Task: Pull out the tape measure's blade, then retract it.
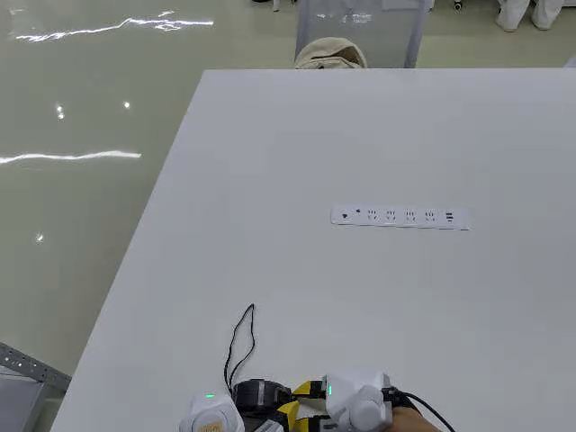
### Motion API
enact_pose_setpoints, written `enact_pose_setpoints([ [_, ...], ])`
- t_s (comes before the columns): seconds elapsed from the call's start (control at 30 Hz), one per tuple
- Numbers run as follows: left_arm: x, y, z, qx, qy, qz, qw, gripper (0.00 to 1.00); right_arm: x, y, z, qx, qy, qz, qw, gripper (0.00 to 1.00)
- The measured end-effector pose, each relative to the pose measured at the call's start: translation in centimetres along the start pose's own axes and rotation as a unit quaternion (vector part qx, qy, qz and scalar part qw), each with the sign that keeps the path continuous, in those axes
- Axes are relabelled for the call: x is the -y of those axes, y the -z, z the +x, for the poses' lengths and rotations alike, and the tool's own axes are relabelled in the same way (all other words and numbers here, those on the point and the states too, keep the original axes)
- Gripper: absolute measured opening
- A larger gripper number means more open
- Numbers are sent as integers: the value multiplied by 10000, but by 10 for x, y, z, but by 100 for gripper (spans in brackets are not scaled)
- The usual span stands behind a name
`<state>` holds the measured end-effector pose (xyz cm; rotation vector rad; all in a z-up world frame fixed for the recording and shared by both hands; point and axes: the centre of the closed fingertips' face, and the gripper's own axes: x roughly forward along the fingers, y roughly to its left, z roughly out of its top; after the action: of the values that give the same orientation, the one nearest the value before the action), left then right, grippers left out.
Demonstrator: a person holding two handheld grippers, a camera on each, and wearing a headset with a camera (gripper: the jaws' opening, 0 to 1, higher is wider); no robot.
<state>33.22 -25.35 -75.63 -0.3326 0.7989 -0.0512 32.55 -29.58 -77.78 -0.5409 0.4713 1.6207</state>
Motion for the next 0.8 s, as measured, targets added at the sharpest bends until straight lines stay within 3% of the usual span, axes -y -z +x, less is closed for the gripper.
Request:
enact_pose_setpoints([
  [0.33,-4,0,1,49,-110,104,9999,59,-1,0,0,-11,2,-3,10000,26],
  [0.43,-4,0,0,53,-151,115,9998,56,3,-2,-1,15,117,43,9999,30],
  [0.57,-5,0,0,74,-125,154,9998,56,12,-5,-5,111,185,138,9997,32],
  [0.8,-4,0,-1,46,-46,214,9997,56,6,-3,-7,67,118,181,9997,33],
])
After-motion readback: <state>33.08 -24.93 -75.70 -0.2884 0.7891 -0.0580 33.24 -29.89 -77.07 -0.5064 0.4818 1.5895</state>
